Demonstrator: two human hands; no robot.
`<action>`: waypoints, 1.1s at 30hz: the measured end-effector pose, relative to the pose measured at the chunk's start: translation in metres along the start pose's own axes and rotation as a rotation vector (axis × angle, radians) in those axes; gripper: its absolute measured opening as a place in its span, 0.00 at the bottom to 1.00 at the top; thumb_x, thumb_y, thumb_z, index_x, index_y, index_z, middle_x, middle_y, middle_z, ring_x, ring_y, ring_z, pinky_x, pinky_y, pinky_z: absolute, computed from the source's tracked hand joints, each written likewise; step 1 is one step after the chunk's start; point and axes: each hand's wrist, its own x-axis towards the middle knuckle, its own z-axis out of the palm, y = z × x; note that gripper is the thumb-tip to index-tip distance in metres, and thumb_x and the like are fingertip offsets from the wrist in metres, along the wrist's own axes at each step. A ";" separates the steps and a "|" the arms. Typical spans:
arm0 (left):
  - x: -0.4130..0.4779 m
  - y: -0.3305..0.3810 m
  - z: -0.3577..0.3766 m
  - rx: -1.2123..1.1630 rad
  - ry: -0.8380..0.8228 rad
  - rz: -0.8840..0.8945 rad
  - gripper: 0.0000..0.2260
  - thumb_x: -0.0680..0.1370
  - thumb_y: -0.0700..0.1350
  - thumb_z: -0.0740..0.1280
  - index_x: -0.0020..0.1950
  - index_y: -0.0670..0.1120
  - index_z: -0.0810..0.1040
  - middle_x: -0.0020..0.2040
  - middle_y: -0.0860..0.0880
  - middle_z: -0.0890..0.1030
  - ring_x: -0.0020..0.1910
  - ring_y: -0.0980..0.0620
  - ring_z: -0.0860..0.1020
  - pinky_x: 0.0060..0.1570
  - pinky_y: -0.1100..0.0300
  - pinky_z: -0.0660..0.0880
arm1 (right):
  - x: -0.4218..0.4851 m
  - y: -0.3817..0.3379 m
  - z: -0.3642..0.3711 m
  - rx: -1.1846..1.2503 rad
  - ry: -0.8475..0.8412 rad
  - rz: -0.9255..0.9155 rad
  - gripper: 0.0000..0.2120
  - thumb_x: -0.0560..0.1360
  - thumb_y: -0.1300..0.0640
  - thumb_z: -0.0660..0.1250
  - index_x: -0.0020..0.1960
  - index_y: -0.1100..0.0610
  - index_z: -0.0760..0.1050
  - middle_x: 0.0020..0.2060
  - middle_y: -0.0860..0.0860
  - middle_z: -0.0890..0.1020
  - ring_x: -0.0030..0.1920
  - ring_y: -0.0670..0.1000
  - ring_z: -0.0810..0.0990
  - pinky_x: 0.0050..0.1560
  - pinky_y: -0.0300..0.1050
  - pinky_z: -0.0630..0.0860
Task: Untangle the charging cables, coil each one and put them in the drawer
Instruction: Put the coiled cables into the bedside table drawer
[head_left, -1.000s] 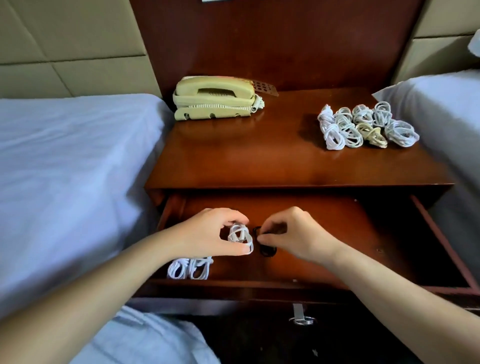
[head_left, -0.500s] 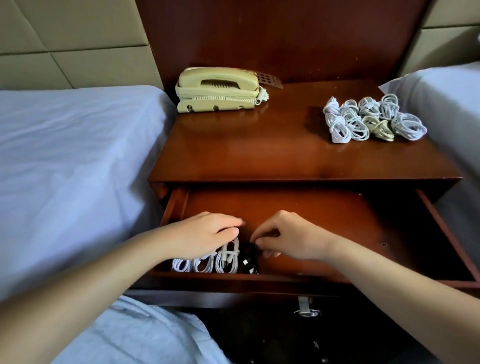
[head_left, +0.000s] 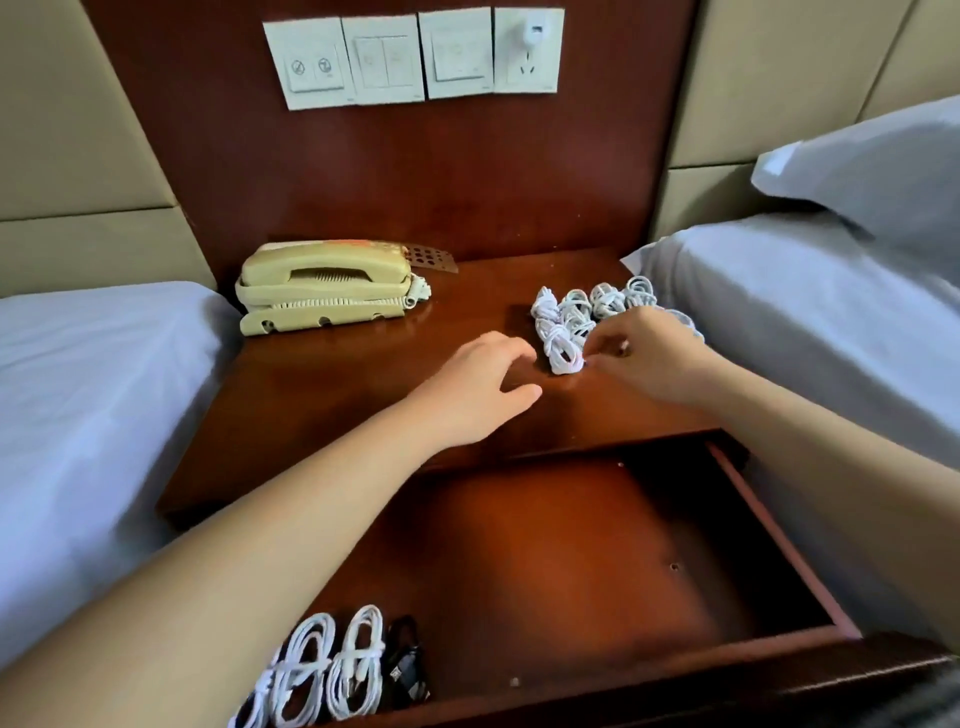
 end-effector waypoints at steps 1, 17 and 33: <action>0.012 0.003 0.006 0.026 -0.002 -0.011 0.21 0.78 0.50 0.64 0.70 0.48 0.68 0.69 0.50 0.67 0.68 0.51 0.66 0.64 0.58 0.65 | 0.006 0.006 -0.001 -0.031 0.011 0.027 0.10 0.75 0.63 0.65 0.53 0.59 0.81 0.47 0.53 0.82 0.45 0.50 0.77 0.35 0.26 0.64; 0.080 0.005 0.051 -0.220 0.240 -0.214 0.14 0.79 0.41 0.63 0.62 0.54 0.72 0.58 0.47 0.77 0.56 0.48 0.74 0.51 0.53 0.76 | 0.053 0.031 0.021 -0.169 -0.064 -0.041 0.06 0.73 0.65 0.64 0.44 0.62 0.80 0.45 0.56 0.78 0.45 0.56 0.77 0.43 0.45 0.72; -0.054 -0.003 0.000 -0.232 0.171 -0.018 0.03 0.74 0.41 0.69 0.45 0.49 0.80 0.38 0.57 0.81 0.40 0.61 0.79 0.39 0.67 0.77 | -0.043 -0.027 0.005 0.173 -0.226 -0.110 0.04 0.73 0.58 0.70 0.40 0.52 0.77 0.38 0.43 0.78 0.35 0.38 0.76 0.37 0.28 0.69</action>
